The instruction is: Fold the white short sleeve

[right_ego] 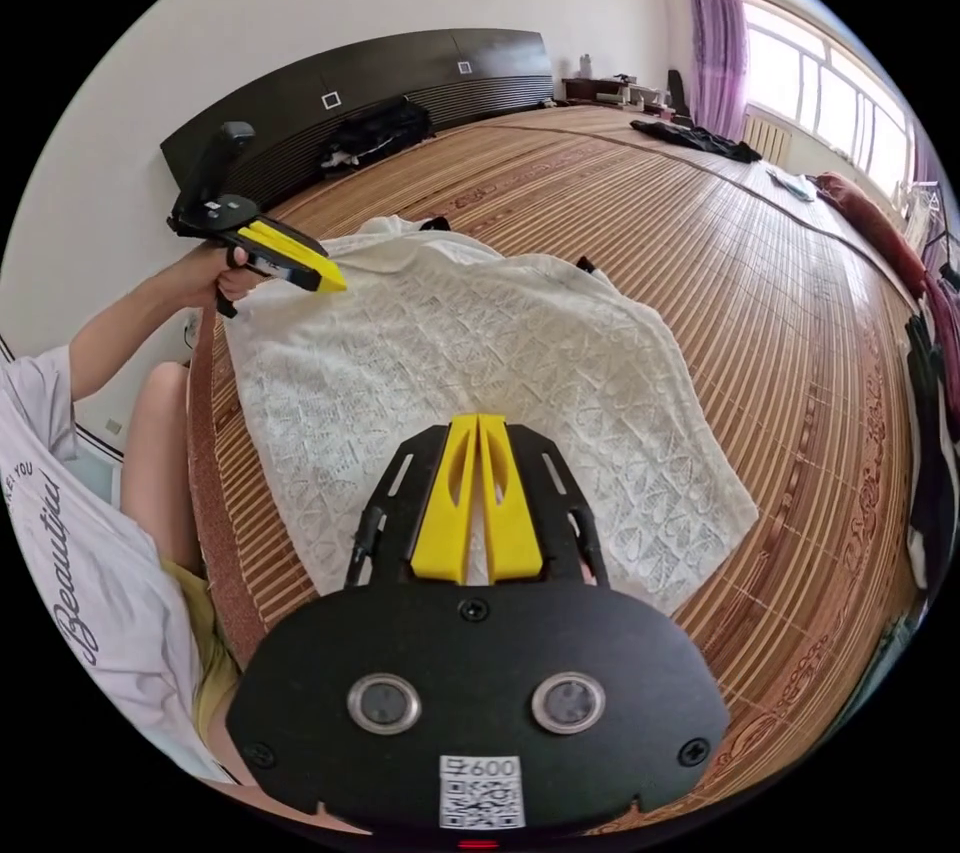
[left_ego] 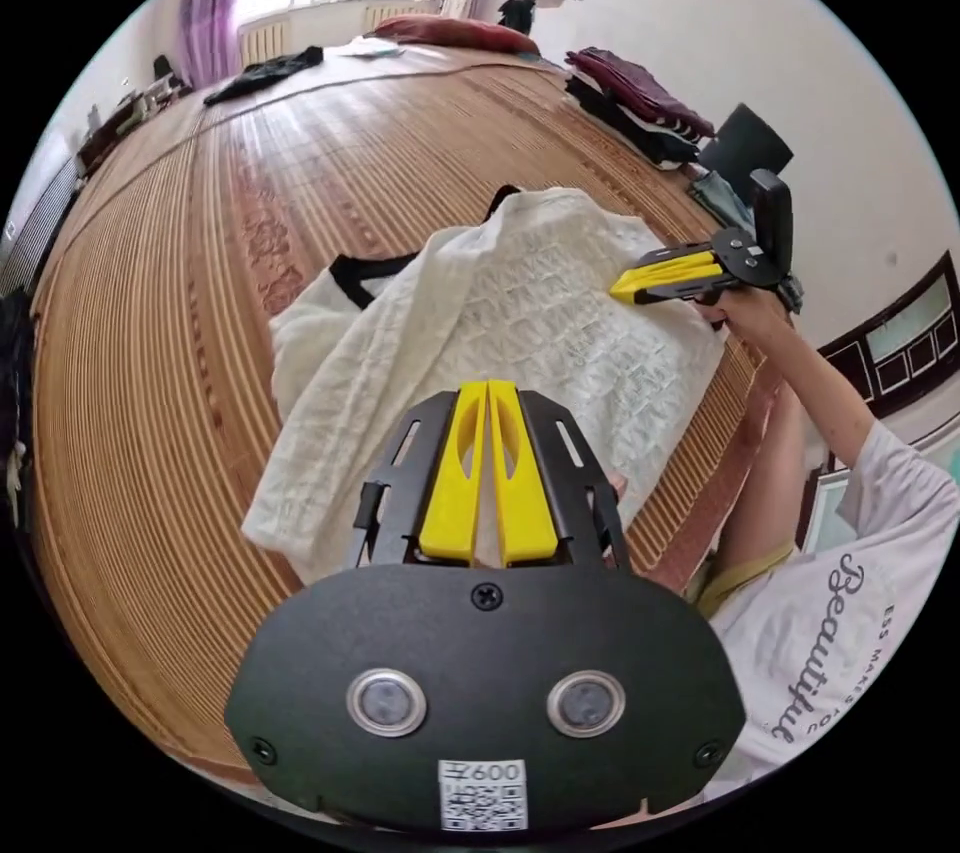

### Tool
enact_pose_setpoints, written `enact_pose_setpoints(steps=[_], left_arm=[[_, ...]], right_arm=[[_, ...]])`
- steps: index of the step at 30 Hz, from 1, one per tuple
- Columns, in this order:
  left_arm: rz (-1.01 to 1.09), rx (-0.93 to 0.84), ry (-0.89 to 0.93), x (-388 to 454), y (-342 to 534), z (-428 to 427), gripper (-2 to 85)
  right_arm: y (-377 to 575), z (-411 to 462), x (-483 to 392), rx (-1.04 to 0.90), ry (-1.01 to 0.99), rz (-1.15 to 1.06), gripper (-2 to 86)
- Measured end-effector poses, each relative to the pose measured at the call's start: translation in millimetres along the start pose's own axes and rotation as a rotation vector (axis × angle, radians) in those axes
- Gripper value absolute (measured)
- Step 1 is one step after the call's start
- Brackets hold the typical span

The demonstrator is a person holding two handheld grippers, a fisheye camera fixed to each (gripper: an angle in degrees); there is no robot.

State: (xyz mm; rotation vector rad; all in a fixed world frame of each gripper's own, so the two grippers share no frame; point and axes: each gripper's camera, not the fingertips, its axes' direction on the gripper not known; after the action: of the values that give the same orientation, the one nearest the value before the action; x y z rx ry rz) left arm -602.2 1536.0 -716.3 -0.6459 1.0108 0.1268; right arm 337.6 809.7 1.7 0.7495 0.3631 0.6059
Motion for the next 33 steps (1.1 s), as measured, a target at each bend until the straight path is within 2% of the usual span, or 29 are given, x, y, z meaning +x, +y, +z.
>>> enact_pose_setpoints(steps=[2,4,7,8,9,10,11,12,13,15,16,18,19,20,22,23,24,25,26,27,28,29,30,32,33], left_arm=[[-0.029,-0.079,0.023,-14,-15,15,0.3],[-0.122,-0.025,0.109,-41,-20,5,0.3],[-0.391,0.267,-0.078,-92,4,-67,0.3],[-0.608,0.435,-0.237,-103,37,-104,0.3],[-0.731,0.639,-0.303,-97,72,-134,0.3],[-0.716,0.741,-0.3,-89,85,-144,0.2],[-0.584,0.851,-0.253,-73,95,-155,0.2],[-0.418,0.811,-0.182,-58,88,-158,0.2],[-0.34,0.752,-0.148,-50,81,-156,0.2],[0.011,0.38,0.018,-19,41,-130,0.2],[0.096,0.279,0.052,-11,35,-120,0.3],[0.227,-0.009,0.016,9,26,-86,0.3],[0.229,-0.041,-0.034,11,25,-81,0.3],[0.226,-0.07,-0.14,12,25,-75,0.3],[0.197,-0.049,-0.194,5,21,-78,0.2],[0.061,0.06,-0.24,-10,19,-94,0.2],[-0.203,0.257,-0.309,-32,31,-122,0.2],[-0.361,0.363,-0.329,-41,44,-135,0.2],[-0.611,0.552,-0.335,-50,74,-156,0.2],[-0.633,0.69,-0.333,-42,90,-167,0.2],[-0.574,0.708,-0.334,-35,89,-170,0.2],[-0.406,0.621,-0.35,-17,72,-169,0.2],[-0.231,0.43,-0.397,5,47,-159,0.2],[-0.005,0.229,-0.484,44,26,-138,0.3],[0.095,0.185,-0.474,66,22,-131,0.3]], right_arm=[[4,-6,-5,0.002,0.017,-0.016,-0.8],[6,-10,-8,0.005,0.029,-0.025,-0.8],[10,-20,-11,0.016,0.036,-0.027,-0.9],[11,-24,-13,0.02,0.042,-0.03,-0.9],[11,-26,-14,0.021,0.044,-0.031,-0.9],[11,-31,-15,0.021,0.046,-0.033,-0.8],[11,-36,-16,0.023,0.046,-0.033,-0.8],[10,-38,-16,0.023,0.046,-0.033,-0.8],[9,-43,-16,0.022,0.043,-0.031,-0.8],[7,-52,-17,0.022,0.04,-0.029,-0.8],[6,-57,-18,0.022,0.044,-0.031,-0.8],[3,-66,-23,0.023,0.058,-0.04,-0.8],[1,-72,-26,0.023,0.067,-0.046,-0.8],[-1,-78,-27,0.024,0.069,-0.049,-0.8],[-6,-88,-22,0.026,0.041,-0.032,-0.8],[-9,-96,-16,0.025,0.006,-0.01,-0.8],[-11,-99,-13,0.026,-0.012,0.0,-0.8],[-15,-107,-8,0.027,-0.038,0.016,-0.8],[-19,-113,-6,0.024,-0.053,0.026,-0.8],[-21,-116,-5,0.023,-0.057,0.029,-0.8],[-26,-123,-6,0.023,-0.059,0.03,-0.8],[-30,-130,-8,0.024,-0.054,0.027,-0.8],[-32,-133,-10,0.024,-0.051,0.025,-0.8],[-42,-147,-15,0.023,-0.041,0.018,-0.8],[-45,-150,-15,0.023,-0.042,0.019,-0.8]])
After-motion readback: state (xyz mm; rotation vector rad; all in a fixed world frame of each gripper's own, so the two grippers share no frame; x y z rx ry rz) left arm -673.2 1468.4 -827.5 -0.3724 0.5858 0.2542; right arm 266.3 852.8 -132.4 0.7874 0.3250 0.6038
